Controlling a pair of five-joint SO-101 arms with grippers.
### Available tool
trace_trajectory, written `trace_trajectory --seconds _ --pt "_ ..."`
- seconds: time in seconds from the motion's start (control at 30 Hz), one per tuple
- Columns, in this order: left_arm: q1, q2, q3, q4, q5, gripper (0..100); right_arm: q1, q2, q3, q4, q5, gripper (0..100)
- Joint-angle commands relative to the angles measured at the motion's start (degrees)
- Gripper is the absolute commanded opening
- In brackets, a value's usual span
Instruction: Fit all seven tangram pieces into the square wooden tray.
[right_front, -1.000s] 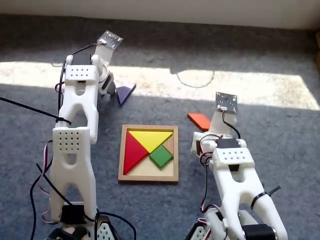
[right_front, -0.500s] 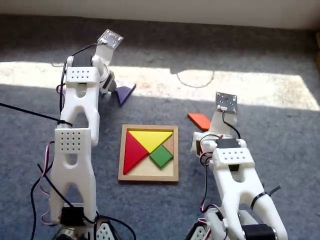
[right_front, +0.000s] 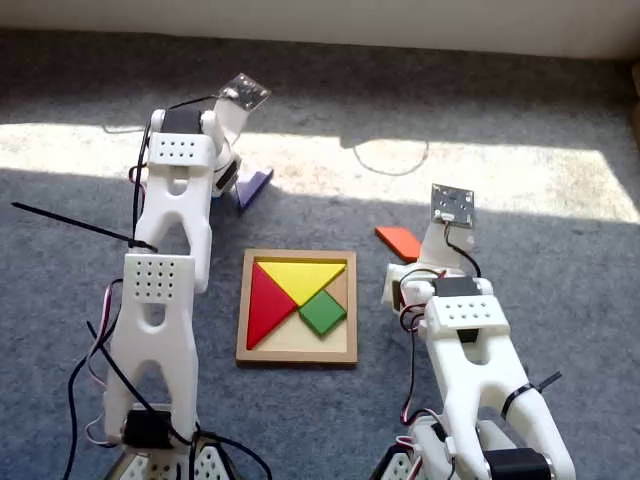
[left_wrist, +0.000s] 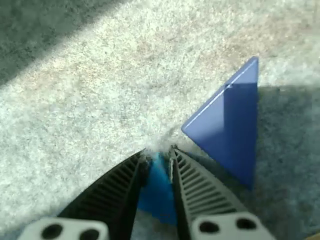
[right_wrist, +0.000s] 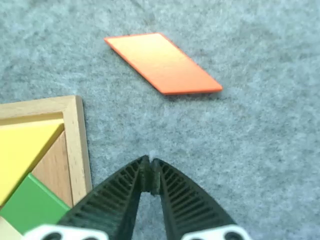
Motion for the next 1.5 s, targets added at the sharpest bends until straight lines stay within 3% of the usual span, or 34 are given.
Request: trace_trajectory --seconds 0.0,0.33,0.7,0.87,1.03,1.1,1.3,1.47 --pt "-1.27 -0.13 -7.78 9.76 -1.85 8 0.48 -2.15 0.04 -0.92 0.62 0.6" --pt "-5.85 -2.15 -2.33 10.29 -1.76 8 0.66 -2.15 0.04 -0.92 0.62 0.6" --pt "-6.99 -27.91 32.66 9.93 -1.85 8 0.66 -2.15 0.04 -0.92 0.62 0.6" --pt "-8.75 -38.02 38.37 9.93 2.29 9 0.66 -2.15 0.04 -0.92 0.62 0.6" --pt "-12.26 -46.11 41.27 9.93 9.14 28 0.66 -2.15 0.04 -0.92 0.62 0.6" --pt "-13.49 -47.96 42.33 9.93 9.93 30 0.66 -2.15 0.04 -0.92 0.62 0.6" --pt "-14.81 -47.34 50.42 8.7 2.81 29 0.66 -2.15 0.04 -0.92 0.7 0.6" --pt "-16.04 -42.51 54.73 -2.11 1.49 29 0.66 -2.15 0.04 -0.92 0.7 0.6"
